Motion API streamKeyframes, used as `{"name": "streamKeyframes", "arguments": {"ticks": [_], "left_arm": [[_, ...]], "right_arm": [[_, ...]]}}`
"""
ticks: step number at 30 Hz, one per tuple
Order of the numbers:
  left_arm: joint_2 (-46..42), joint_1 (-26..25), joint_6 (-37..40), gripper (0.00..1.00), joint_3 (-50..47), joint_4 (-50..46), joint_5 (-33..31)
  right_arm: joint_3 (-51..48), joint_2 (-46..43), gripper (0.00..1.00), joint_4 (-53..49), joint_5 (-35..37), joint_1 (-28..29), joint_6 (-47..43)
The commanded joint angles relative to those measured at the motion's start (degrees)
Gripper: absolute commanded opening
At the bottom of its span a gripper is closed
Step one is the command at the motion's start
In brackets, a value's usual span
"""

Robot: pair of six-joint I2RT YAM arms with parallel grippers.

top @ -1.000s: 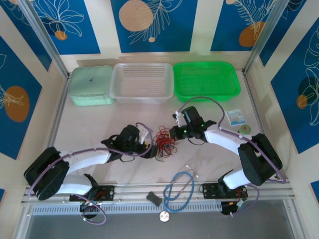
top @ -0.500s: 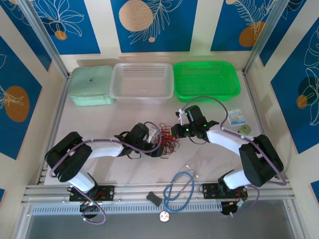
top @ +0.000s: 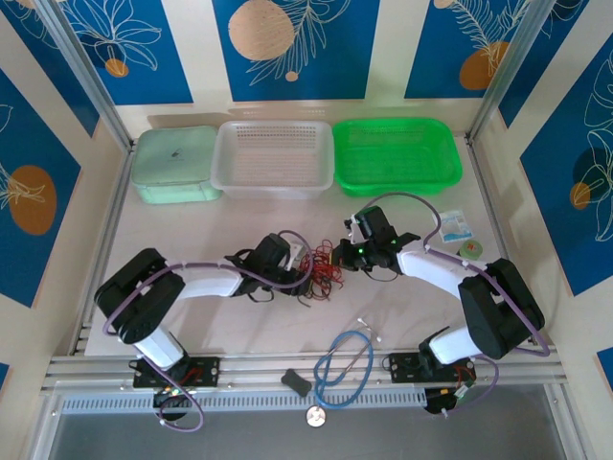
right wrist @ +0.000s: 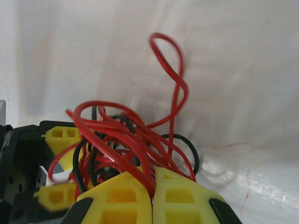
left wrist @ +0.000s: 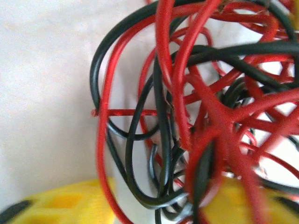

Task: Untangle the cables
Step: Untie the cable from multiple cables.

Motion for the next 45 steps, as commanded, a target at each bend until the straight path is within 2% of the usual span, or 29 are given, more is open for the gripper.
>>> {"name": "streamKeyframes", "arguments": {"ticks": [1,5,8,14,17,21,26,32,39,45], "left_arm": [[4.13,-0.2,2.56,0.32,3.58,7.18,-2.39],[3.59,-0.19,4.44,0.1,5.09,5.59,-5.15],[0.36,-0.19,6.41,0.0,4.93,3.28,-10.13],[-9.76,-0.24,13.25,0.0,5.53,-8.01,-23.82],[-13.45,-0.32,16.58,0.0,5.98,-13.03,-29.15],[-15.24,-0.31,18.93,0.0,5.78,-16.77,-33.01],[-15.13,-0.33,17.95,0.0,3.91,-17.22,-33.58],[-13.96,-0.65,15.54,0.0,2.38,-15.97,-31.86],[-13.5,-1.42,14.19,0.0,1.16,-14.68,-29.82],[-14.53,-2.34,12.93,0.0,-1.45,-13.72,-28.27]], "right_arm": [[0.46,-0.16,0.0,-2.51,-0.94,-0.64,2.84],[0.52,-1.0,0.0,-2.96,-1.81,-1.19,4.07],[0.6,-1.18,0.0,-4.28,-1.5,-1.36,5.53],[2.06,-1.39,0.0,-11.82,2.46,-1.4,8.91],[3.42,-2.59,0.13,-15.34,5.1,-0.16,8.69],[6.66,-3.76,0.29,-19.1,8.64,3.25,5.6],[8.79,-3.36,0.6,-17.45,7.93,6.09,3.21],[9.21,1.66,0.8,-9.62,2.6,7.92,15.05],[6.59,9.14,0.83,9.82,-1.03,9.62,31.64],[7.94,13.54,0.81,13.08,2.48,11.1,38.09]]}}
